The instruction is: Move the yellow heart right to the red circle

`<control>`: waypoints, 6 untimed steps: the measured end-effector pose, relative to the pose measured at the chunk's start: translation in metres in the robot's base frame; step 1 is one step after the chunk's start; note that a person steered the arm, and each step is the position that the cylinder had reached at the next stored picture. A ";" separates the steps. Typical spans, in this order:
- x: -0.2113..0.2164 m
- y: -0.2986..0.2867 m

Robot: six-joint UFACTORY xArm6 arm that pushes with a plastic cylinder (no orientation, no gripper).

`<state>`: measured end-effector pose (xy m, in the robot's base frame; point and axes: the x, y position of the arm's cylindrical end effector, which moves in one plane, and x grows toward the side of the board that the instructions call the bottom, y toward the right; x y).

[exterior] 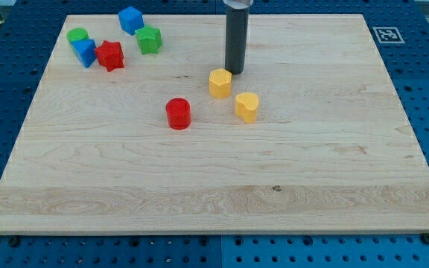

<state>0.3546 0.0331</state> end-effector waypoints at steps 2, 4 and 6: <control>0.049 -0.043; 0.050 -0.048; 0.078 -0.002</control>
